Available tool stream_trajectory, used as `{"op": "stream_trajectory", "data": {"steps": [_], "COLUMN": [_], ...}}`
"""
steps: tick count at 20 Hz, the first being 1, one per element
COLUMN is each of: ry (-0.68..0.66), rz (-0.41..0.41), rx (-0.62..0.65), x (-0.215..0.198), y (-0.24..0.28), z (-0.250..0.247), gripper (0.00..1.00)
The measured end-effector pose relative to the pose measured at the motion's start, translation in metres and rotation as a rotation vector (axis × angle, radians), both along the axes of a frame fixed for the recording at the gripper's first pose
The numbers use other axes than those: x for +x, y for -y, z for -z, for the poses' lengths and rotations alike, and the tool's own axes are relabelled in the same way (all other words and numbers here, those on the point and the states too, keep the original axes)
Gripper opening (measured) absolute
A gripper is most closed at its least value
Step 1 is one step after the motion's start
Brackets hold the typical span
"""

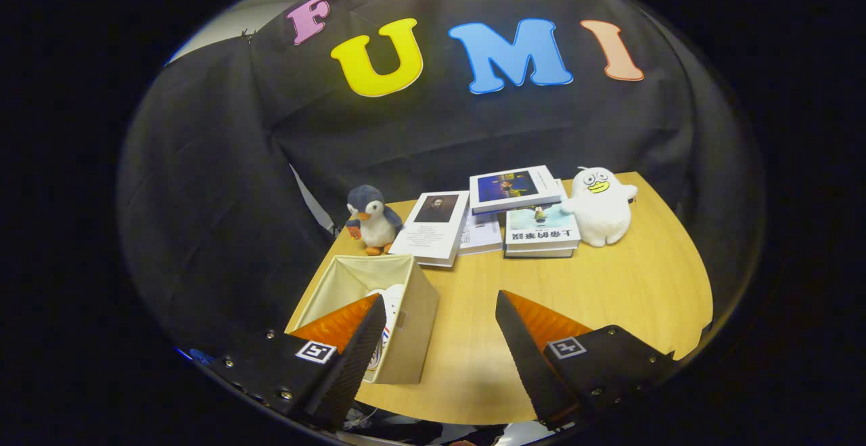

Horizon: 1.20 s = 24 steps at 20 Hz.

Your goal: Open the storage box then place both shoes into the box .Put the left shoe in first, then the right shoe, with the right side of both shoes facing outward in a uniform manner.

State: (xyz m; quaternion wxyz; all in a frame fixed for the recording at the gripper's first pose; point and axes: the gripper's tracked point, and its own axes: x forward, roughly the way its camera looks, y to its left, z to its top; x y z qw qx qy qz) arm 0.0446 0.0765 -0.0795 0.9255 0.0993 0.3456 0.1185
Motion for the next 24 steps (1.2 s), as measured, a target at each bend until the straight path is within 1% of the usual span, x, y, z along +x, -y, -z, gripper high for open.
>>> {"op": "stream_trajectory", "data": {"steps": [5,10,14,16,20,24], "ry": [0.121,0.275,0.338,0.356,0.365,0.390], "rz": [0.070,0.128,0.151,0.143,0.138,0.140], "rx": [-0.076,-0.134,-0.149,-0.141,-0.172,-0.161], "x": [-0.011,-0.022,-0.028,-0.032,-0.034,-0.032], "y": [0.061,0.101,0.120,0.120,0.129,0.128], "z": [-0.020,-0.040,-0.052,-0.057,-0.057,-0.065], "gripper": [0.98,0.98,0.98,0.98,0.98,0.97]}}
